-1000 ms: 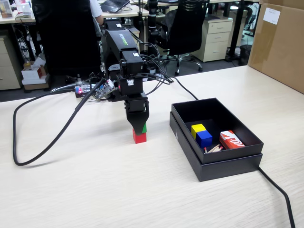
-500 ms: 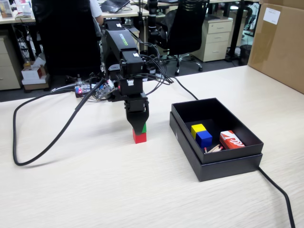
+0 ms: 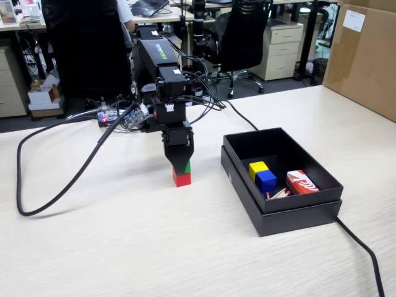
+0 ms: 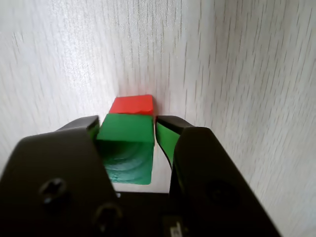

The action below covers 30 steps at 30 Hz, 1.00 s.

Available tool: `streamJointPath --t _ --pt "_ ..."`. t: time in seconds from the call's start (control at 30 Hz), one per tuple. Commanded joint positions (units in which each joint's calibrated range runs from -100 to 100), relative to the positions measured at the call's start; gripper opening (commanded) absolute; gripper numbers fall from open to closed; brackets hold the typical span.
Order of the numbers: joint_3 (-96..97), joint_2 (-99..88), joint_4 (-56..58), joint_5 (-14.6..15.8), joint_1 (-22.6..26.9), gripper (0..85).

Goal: Put the green cube on top of the red cube

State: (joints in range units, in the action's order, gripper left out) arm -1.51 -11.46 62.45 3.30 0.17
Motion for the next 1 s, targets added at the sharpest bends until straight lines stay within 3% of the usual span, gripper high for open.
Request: streamJointPath --t 0.0,0.13,0.43,0.7,0.97 --pt "-1.0 -1.8 -1.2 0.0 0.0 34.0" --pt "-0.8 -2.0 -1.2 -0.1 0.0 44.1" --pt "0.1 -10.2 -1.2 -0.4 -0.1 46.8" --pt "2.8 -30.3 -1.2 -2.8 -0.6 49.2" --pt "17.9 -51.5 -3.9 -5.4 -1.9 49.9"
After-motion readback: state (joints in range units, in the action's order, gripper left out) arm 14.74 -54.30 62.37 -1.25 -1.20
